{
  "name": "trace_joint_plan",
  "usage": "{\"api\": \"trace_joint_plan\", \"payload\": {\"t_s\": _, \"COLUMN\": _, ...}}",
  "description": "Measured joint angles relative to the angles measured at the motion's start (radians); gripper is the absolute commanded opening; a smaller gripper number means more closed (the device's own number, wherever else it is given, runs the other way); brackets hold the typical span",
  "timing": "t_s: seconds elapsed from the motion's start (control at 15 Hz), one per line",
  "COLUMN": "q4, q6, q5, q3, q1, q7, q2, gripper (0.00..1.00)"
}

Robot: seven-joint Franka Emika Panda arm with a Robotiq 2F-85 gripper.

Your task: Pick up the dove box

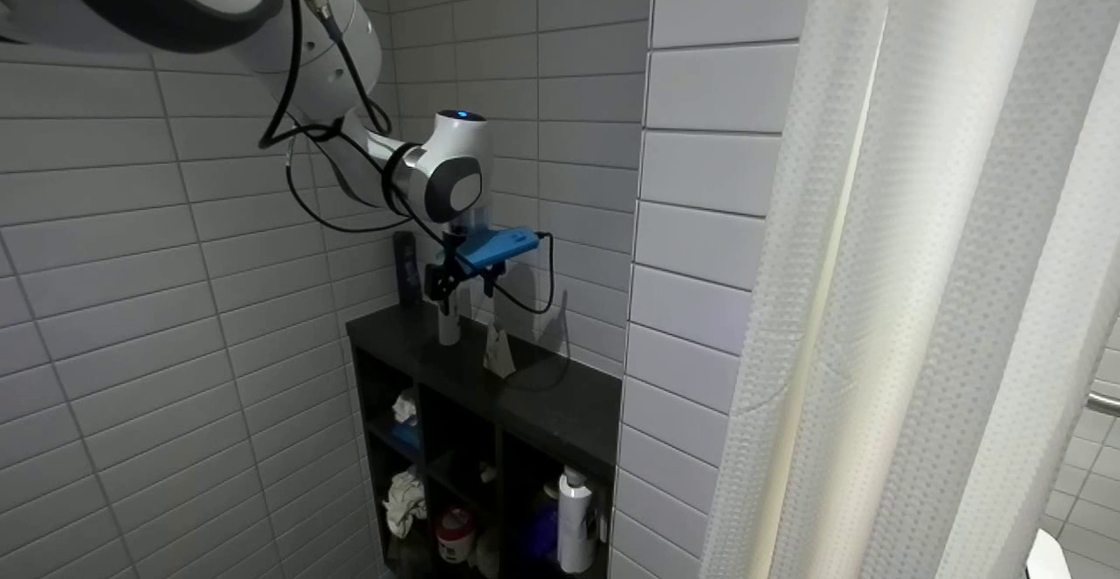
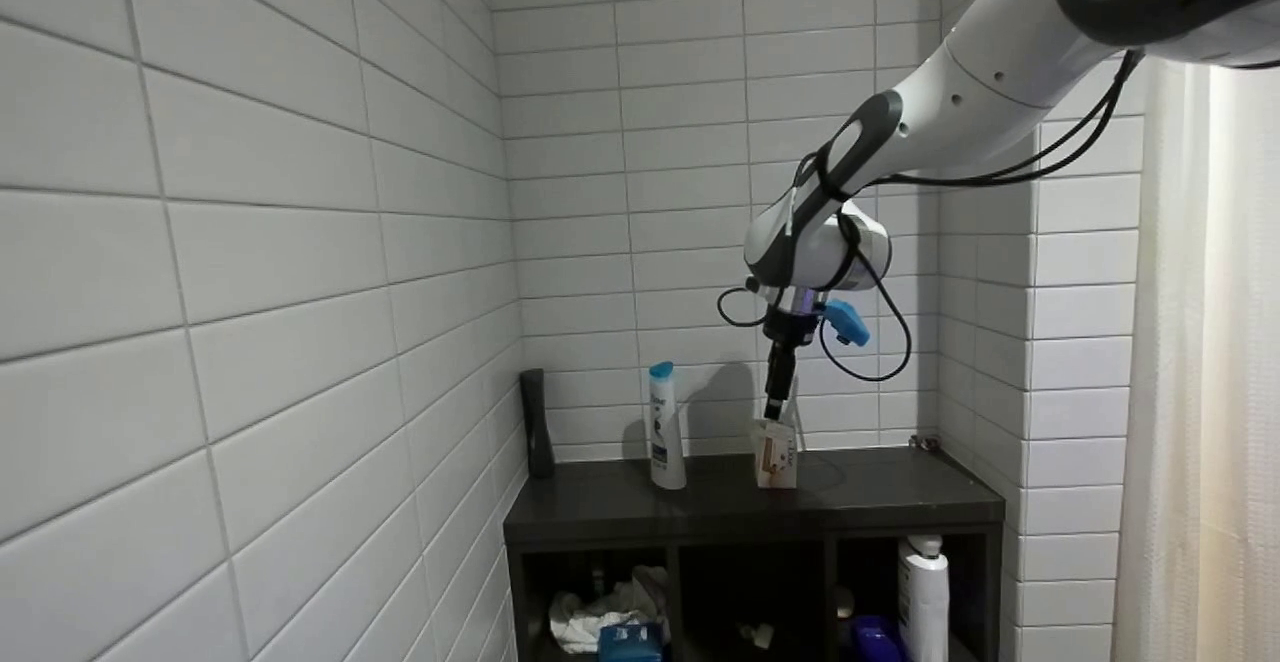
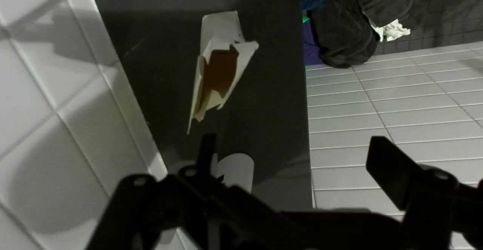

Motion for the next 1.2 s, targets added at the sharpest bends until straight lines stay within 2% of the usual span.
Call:
{"api": "trace_joint_plan", "payload": {"t_s": 0.67, "q4": -0.013, "q6": 0.000, "q5": -0.003, "q3": -0.013, "q1": -0.005, "q7": -0.008, "q2": 0.012, "gripper": 1.00}}
{"api": "trace_joint_plan", "payload": {"t_s": 1.2, "q4": 0.007, "q6": 0.039, "q5": 0.002, "q3": -0.045, "q1": -0.146, "q7": -0.171, "q2": 0.144, "gripper": 1.00}}
